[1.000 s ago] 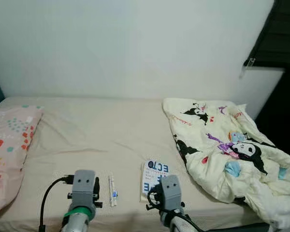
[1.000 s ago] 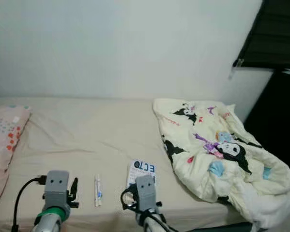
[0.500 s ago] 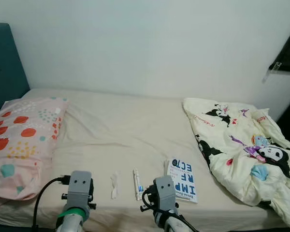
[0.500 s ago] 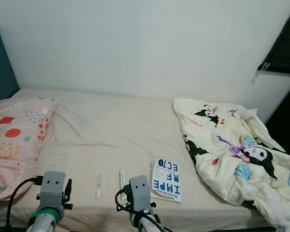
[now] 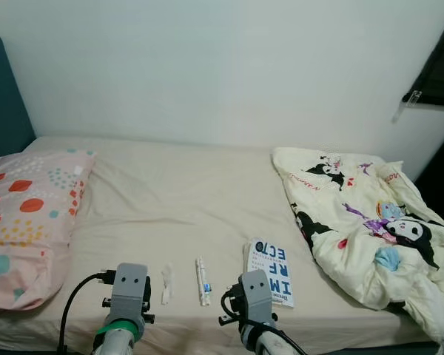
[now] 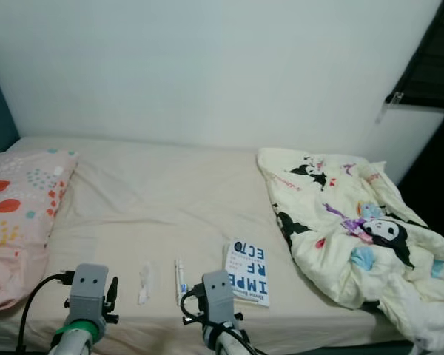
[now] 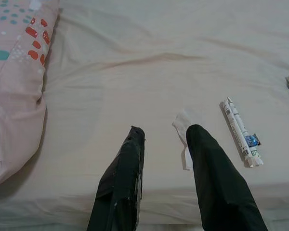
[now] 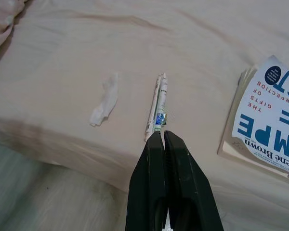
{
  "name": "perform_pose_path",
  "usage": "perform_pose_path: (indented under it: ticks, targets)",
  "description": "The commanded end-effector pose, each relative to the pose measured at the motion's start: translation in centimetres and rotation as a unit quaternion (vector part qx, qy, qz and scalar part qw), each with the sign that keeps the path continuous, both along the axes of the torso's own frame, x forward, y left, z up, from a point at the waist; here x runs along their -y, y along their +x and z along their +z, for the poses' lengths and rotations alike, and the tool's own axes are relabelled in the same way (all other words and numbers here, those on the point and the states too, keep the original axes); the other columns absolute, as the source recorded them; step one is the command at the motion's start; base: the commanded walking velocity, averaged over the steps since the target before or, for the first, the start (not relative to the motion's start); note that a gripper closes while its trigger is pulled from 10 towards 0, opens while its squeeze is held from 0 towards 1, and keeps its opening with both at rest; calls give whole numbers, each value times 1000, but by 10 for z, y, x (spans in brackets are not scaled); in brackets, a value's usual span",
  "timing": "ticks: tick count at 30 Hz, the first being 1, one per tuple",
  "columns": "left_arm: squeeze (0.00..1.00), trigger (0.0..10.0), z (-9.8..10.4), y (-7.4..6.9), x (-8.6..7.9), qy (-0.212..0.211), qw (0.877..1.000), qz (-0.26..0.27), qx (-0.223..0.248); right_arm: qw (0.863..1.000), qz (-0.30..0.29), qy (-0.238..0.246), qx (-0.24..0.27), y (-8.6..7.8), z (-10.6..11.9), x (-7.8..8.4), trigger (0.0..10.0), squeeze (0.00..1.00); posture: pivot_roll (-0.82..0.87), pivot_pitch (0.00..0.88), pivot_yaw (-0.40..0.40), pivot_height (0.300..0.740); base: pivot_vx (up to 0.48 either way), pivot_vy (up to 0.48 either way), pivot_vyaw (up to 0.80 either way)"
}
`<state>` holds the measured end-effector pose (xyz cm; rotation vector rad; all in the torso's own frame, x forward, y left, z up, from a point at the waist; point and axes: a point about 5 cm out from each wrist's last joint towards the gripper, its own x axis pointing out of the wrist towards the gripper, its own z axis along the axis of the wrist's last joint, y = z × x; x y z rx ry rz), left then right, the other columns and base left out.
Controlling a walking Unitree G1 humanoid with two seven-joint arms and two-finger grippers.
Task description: Clean up the room
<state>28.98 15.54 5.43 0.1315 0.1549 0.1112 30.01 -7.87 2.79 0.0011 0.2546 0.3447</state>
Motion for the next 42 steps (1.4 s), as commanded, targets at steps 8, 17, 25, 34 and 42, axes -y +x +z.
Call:
perform_pose_path:
  ticks: [8,17,25,34,42]
  targets:
    - [0,10000,-5,-5,0,0,1000,-1,-7,1000,5,-6,-28,-7,-11,1,10000,0,63,23,-22,740,0,0,0]
    - [0,10000,-3,-6,1,-3,1000,-3,-2,999,15,-15,-37,-9,-14,1,10000,0,63,23,-23,740,0,0,0]
    - [0,10000,-4,-6,2,-8,1000,-6,-1,999,18,-16,-39,-9,-15,1,10000,0,59,17,-25,740,0,0,0]
    - [0,10000,-3,-5,3,-9,1000,-6,0,999,23,-12,-38,-9,-14,1,10000,0,58,9,-28,740,0,0,0]
    - [0,10000,-4,-6,1,-3,1000,1,-2,999,28,1,-38,-10,-13,-2,10000,0,60,6,-30,740,0,0,0]
